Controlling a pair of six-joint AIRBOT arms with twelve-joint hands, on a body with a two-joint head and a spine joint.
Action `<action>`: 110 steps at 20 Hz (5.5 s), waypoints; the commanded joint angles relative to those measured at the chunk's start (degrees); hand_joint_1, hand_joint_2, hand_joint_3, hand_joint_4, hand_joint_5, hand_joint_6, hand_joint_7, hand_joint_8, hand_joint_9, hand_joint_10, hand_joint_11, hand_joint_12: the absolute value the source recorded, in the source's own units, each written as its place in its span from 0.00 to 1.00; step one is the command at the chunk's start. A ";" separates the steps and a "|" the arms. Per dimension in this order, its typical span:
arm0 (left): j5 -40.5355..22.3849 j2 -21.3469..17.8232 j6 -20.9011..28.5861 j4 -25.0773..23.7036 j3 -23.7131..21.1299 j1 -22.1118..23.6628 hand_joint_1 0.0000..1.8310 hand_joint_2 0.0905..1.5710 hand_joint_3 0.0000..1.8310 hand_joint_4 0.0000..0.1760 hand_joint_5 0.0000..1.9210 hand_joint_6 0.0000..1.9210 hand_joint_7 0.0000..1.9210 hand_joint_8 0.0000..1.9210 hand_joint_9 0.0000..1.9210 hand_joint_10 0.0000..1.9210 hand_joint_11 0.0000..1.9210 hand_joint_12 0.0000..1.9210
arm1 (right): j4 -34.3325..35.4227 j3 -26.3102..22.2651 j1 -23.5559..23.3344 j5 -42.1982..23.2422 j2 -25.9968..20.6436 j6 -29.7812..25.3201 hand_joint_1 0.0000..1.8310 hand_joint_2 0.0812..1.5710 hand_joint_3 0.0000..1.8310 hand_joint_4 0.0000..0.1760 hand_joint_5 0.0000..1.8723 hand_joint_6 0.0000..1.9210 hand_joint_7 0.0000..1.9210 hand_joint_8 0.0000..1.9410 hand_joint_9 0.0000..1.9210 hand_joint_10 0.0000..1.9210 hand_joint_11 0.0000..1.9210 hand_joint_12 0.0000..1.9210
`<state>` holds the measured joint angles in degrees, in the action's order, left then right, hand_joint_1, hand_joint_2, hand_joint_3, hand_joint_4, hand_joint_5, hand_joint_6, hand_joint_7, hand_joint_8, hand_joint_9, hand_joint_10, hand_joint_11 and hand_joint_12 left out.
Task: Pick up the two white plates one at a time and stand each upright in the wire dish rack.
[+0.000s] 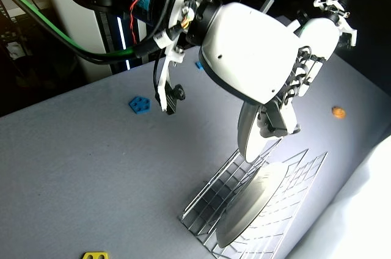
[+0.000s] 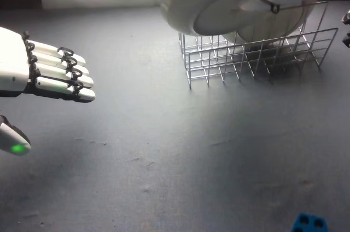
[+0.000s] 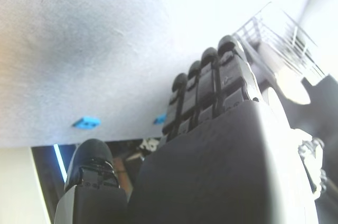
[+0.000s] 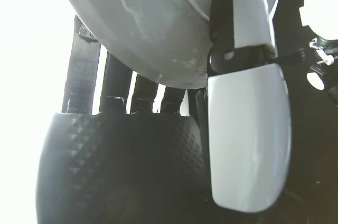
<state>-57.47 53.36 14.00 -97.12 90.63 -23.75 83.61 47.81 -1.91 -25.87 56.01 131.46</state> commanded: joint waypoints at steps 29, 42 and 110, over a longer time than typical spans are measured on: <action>-1.21 -0.29 -0.56 3.00 -0.83 -0.10 0.00 0.71 0.00 0.00 0.00 0.00 0.00 0.00 0.00 0.00 0.00 0.00 | 3.73 11.26 0.02 5.79 5.47 6.25 0.68 0.66 0.00 0.11 0.60 0.42 0.57 0.37 0.62 0.00 0.37 0.50; -1.31 -0.28 -0.59 2.99 -1.09 -0.06 0.00 0.71 0.00 0.00 0.00 0.00 0.00 0.00 0.00 0.00 0.00 0.00 | -1.36 13.18 3.83 5.25 7.50 3.56 0.67 0.67 0.00 0.11 0.58 0.45 0.55 0.41 0.61 0.00 0.36 0.49; -2.17 -0.41 -0.91 3.00 -1.70 0.16 0.00 0.70 0.00 0.00 0.00 0.00 0.00 0.00 0.00 0.00 0.00 0.00 | -5.98 12.51 6.70 4.66 6.08 -0.89 0.52 0.63 0.00 0.00 0.51 0.01 0.53 0.00 0.49 0.00 0.28 0.45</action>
<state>-58.33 53.36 13.30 -97.89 88.97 -24.14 79.33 60.47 5.54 -19.42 62.46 130.69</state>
